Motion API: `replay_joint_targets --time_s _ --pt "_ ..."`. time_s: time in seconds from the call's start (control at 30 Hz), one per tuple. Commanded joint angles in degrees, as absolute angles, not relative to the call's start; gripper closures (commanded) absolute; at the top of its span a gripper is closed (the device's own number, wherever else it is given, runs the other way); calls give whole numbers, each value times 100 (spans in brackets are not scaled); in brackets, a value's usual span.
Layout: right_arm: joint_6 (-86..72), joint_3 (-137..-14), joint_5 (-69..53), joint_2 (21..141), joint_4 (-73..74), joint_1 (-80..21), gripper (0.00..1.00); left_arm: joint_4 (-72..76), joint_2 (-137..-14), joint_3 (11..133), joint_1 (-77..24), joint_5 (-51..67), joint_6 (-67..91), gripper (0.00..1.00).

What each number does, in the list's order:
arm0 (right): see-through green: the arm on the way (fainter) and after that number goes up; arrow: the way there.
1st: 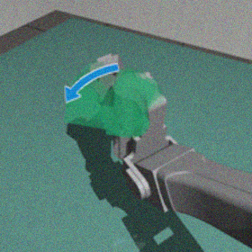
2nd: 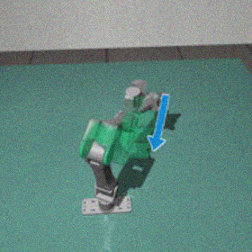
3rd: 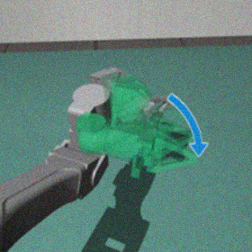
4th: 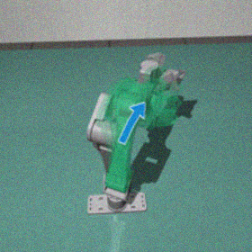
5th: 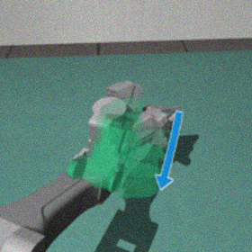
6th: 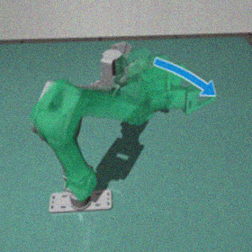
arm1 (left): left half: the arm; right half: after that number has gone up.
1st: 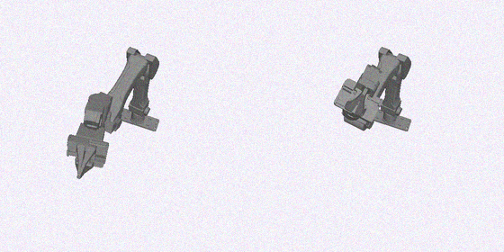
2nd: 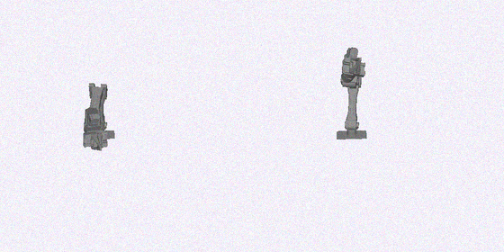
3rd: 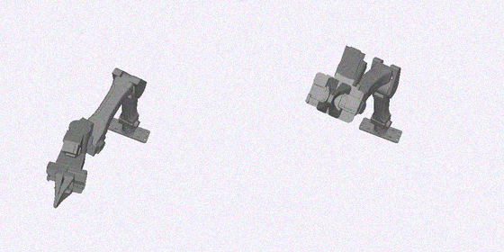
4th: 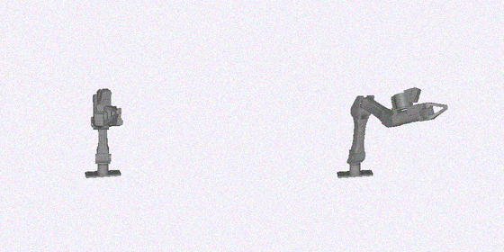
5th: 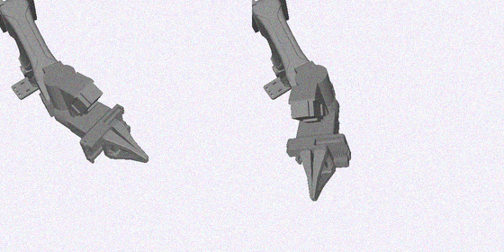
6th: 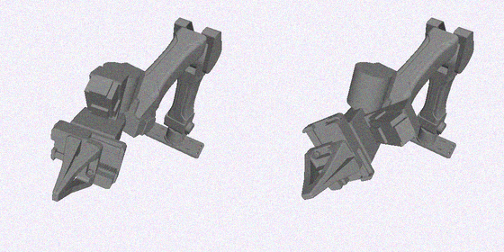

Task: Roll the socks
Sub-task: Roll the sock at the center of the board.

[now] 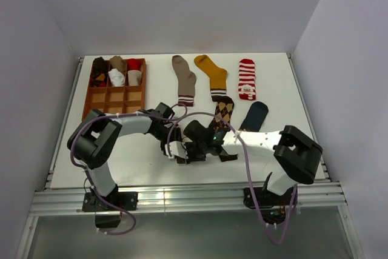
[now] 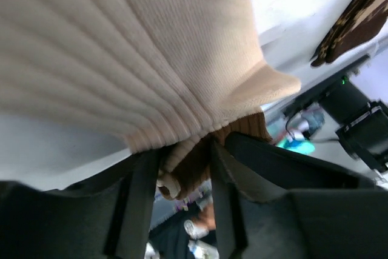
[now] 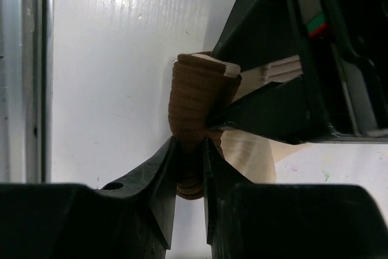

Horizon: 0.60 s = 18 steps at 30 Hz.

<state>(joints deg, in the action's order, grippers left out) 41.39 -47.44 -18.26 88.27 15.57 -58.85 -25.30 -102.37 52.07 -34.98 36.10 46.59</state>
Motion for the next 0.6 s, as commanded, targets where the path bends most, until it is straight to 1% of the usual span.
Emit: replay_joint_targets --time_s 0.0,0.13,0.2,0.43,0.57 --pt "3990 -5430 -2802 8964 2660 -5547 85 -2198 -9880 5028 -3445 2234 4500 54" --pt "4008 -5861 -3269 9316 3356 -5169 85 -1961 -9546 4843 -3454 1881 4588 51" --pt "4113 -6098 -3654 9753 3811 -4950 85 -1776 -9274 4599 -3454 1602 4649 48" --pt "4228 -6257 -3770 10089 4262 -4852 86 -1608 -8825 4254 -3445 1029 4570 46" --pt "4157 -6573 -3850 10449 4552 -4799 86 -1617 -8491 4078 -3454 756 4562 47"
